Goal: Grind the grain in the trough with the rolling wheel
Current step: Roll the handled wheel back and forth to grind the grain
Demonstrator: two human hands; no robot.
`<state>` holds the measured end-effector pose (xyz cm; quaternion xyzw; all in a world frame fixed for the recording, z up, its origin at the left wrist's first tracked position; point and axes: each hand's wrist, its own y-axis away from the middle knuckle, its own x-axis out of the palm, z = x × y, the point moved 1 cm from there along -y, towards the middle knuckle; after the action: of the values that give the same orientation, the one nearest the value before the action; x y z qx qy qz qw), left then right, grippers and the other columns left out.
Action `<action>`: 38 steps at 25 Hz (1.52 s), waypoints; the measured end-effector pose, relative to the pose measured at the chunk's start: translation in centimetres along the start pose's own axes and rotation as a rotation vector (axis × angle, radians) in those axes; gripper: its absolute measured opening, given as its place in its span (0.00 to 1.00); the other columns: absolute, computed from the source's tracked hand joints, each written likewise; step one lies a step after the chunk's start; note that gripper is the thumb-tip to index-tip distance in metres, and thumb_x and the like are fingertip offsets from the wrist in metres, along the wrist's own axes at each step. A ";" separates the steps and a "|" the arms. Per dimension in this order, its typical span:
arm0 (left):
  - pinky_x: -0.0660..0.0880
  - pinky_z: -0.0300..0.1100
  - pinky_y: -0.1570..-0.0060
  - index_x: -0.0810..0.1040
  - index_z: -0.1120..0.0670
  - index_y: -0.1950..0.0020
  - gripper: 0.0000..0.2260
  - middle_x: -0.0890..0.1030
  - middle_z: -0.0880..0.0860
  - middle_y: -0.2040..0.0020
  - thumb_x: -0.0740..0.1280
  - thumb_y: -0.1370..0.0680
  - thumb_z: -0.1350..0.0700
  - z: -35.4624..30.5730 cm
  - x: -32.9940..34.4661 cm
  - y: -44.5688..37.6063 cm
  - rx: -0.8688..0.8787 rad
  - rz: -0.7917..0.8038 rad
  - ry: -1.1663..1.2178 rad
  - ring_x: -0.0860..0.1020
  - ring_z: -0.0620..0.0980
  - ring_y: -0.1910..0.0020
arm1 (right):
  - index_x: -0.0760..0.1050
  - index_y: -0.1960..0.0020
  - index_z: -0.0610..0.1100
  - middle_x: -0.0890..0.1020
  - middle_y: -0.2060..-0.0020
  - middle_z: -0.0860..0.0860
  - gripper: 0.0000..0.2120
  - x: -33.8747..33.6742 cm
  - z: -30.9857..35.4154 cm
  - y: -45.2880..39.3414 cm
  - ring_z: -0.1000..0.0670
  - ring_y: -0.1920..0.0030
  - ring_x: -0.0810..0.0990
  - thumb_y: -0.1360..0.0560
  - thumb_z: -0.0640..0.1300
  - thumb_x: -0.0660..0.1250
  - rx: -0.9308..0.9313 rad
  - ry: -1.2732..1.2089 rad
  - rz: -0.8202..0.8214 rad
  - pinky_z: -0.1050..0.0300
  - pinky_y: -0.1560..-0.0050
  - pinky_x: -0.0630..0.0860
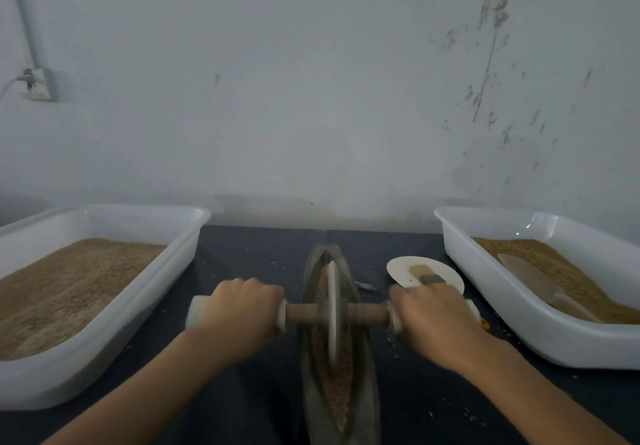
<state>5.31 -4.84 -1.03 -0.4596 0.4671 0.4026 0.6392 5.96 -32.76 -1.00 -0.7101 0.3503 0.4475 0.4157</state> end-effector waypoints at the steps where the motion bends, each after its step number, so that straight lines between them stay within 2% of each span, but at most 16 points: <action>1: 0.70 0.43 0.64 0.62 0.43 0.63 0.12 0.70 0.44 0.66 0.65 0.29 0.44 0.0 0.0 0.9 0.033 -0.009 -0.029 0.71 0.45 0.67 | 0.58 0.60 0.57 0.66 0.71 0.56 0.18 0.1 -0.1 1.1 0.54 0.69 0.68 0.32 0.52 0.69 -0.008 -0.017 0.038 0.59 0.72 0.55; 3: 0.64 0.43 0.68 0.62 0.43 0.63 0.13 0.66 0.43 0.68 0.66 0.30 0.44 0.1 -0.2 1.2 0.063 -0.059 -0.102 0.68 0.45 0.69 | 0.57 0.61 0.57 0.70 0.69 0.56 0.17 0.3 -0.1 1.5 0.55 0.68 0.70 0.31 0.54 0.68 0.004 -0.042 0.088 0.60 0.72 0.57; 6: 0.67 0.44 0.63 0.64 0.44 0.58 0.11 0.73 0.45 0.62 0.67 0.27 0.46 -0.2 -0.5 -1.6 -0.001 -0.101 -0.120 0.73 0.48 0.64 | 0.66 0.55 0.54 0.74 0.65 0.55 0.10 0.6 0.1 -1.4 0.53 0.65 0.73 0.28 0.49 0.68 0.068 -0.021 0.024 0.58 0.67 0.67; 10: 0.70 0.44 0.61 0.67 0.48 0.55 0.06 0.80 0.48 0.56 0.63 0.24 0.49 0.1 0.0 -5.7 -0.140 -0.185 -0.058 0.78 0.52 0.58 | 0.68 0.50 0.46 0.80 0.58 0.50 0.09 -0.5 0.2 -5.8 0.45 0.60 0.79 0.26 0.44 0.66 0.136 0.093 -0.099 0.55 0.66 0.61; 12: 0.68 0.43 0.62 0.67 0.48 0.56 0.06 0.79 0.47 0.57 0.63 0.24 0.49 0.1 0.4 -4.7 -0.140 -0.167 -0.024 0.78 0.51 0.59 | 0.68 0.49 0.46 0.81 0.56 0.49 0.10 -1.4 0.7 -5.1 0.45 0.59 0.79 0.27 0.42 0.67 0.104 0.128 -0.096 0.54 0.65 0.62; 14: 0.69 0.42 0.62 0.66 0.45 0.57 0.07 0.76 0.45 0.61 0.63 0.24 0.47 0.1 0.8 -1.6 -0.097 -0.128 0.010 0.75 0.47 0.63 | 0.69 0.49 0.47 0.80 0.57 0.49 0.11 -1.7 1.2 -2.3 0.48 0.64 0.74 0.29 0.42 0.69 0.012 0.120 -0.068 0.55 0.67 0.63; 15: 0.68 0.41 0.63 0.65 0.44 0.58 0.08 0.73 0.44 0.64 0.64 0.25 0.47 0.1 0.8 0.4 -0.066 -0.115 0.016 0.73 0.45 0.65 | 0.70 0.51 0.47 0.80 0.60 0.50 0.14 -2.2 1.5 -0.3 0.49 0.67 0.73 0.32 0.43 0.72 -0.044 0.113 -0.087 0.56 0.69 0.62; 18: 0.59 0.39 0.70 0.61 0.41 0.61 0.12 0.66 0.42 0.69 0.65 0.31 0.44 0.1 -0.1 5.0 -0.008 -0.128 -0.013 0.65 0.42 0.71 | 0.72 0.66 0.47 0.74 0.76 0.52 0.24 -4.2 1.8 4.3 0.52 0.79 0.70 0.56 0.42 0.81 -0.145 0.060 -0.177 0.62 0.76 0.53; 19: 0.57 0.39 0.70 0.60 0.41 0.62 0.12 0.66 0.41 0.69 0.64 0.31 0.43 0.2 -0.5 5.4 -0.004 -0.099 -0.017 0.64 0.42 0.71 | 0.72 0.66 0.48 0.74 0.76 0.53 0.24 -4.5 1.7 4.7 0.53 0.79 0.69 0.56 0.42 0.81 -0.133 0.052 -0.151 0.62 0.76 0.53; 22: 0.63 0.41 0.65 0.61 0.41 0.59 0.10 0.70 0.43 0.65 0.63 0.27 0.43 -0.2 -0.8 3.5 -0.026 -0.031 -0.017 0.69 0.43 0.66 | 0.69 0.50 0.49 0.79 0.59 0.52 0.15 -2.9 1.2 2.2 0.52 0.66 0.71 0.33 0.45 0.72 -0.047 0.052 0.013 0.56 0.68 0.62; 24: 0.67 0.43 0.61 0.63 0.44 0.57 0.09 0.76 0.44 0.59 0.63 0.25 0.46 -0.3 -0.8 0.0 -0.055 -0.084 -0.080 0.75 0.47 0.61 | 0.68 0.47 0.49 0.78 0.58 0.52 0.11 -1.3 0.5 -1.2 0.50 0.64 0.71 0.26 0.46 0.67 0.040 0.043 -0.017 0.56 0.65 0.64; 27: 0.67 0.44 0.61 0.68 0.47 0.54 0.06 0.80 0.48 0.53 0.63 0.24 0.49 -0.1 -1.2 -4.8 -0.112 -0.130 -0.127 0.79 0.52 0.55 | 0.68 0.47 0.46 0.80 0.56 0.49 0.09 0.1 -0.2 -5.2 0.47 0.60 0.78 0.24 0.47 0.65 0.125 0.036 -0.038 0.55 0.64 0.65; 29: 0.68 0.44 0.60 0.68 0.48 0.53 0.06 0.80 0.48 0.53 0.64 0.24 0.49 -0.1 -1.5 -5.3 -0.100 -0.125 -0.114 0.78 0.52 0.55 | 0.69 0.47 0.47 0.80 0.57 0.50 0.10 0.4 -0.2 -5.1 0.48 0.61 0.77 0.25 0.47 0.66 0.127 0.021 -0.032 0.55 0.65 0.65; 32: 0.69 0.44 0.61 0.62 0.45 0.57 0.11 0.77 0.46 0.58 0.65 0.26 0.47 -0.1 -0.8 -1.4 -0.009 -0.100 -0.108 0.77 0.49 0.59 | 0.67 0.49 0.51 0.75 0.62 0.54 0.10 0.1 0.0 -0.8 0.52 0.64 0.73 0.27 0.48 0.67 0.034 -0.005 0.001 0.57 0.66 0.67; 35: 0.67 0.43 0.65 0.60 0.43 0.59 0.13 0.68 0.43 0.66 0.65 0.29 0.43 0.2 -0.7 2.5 0.061 -0.065 -0.058 0.71 0.46 0.66 | 0.64 0.52 0.54 0.72 0.63 0.56 0.12 -1.0 0.3 2.8 0.55 0.66 0.70 0.28 0.48 0.67 -0.019 -0.023 0.049 0.61 0.70 0.60; 38: 0.67 0.43 0.63 0.61 0.42 0.59 0.12 0.69 0.43 0.65 0.65 0.28 0.44 0.1 -1.3 2.2 0.076 -0.035 -0.049 0.70 0.45 0.65 | 0.64 0.51 0.55 0.74 0.60 0.56 0.11 -1.6 0.5 2.6 0.56 0.64 0.71 0.27 0.49 0.66 -0.010 -0.025 0.091 0.61 0.67 0.61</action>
<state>2.95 -4.34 -0.21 -0.4331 0.4582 0.3841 0.6745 2.99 -33.14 -0.38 -0.6900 0.3748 0.4765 0.3955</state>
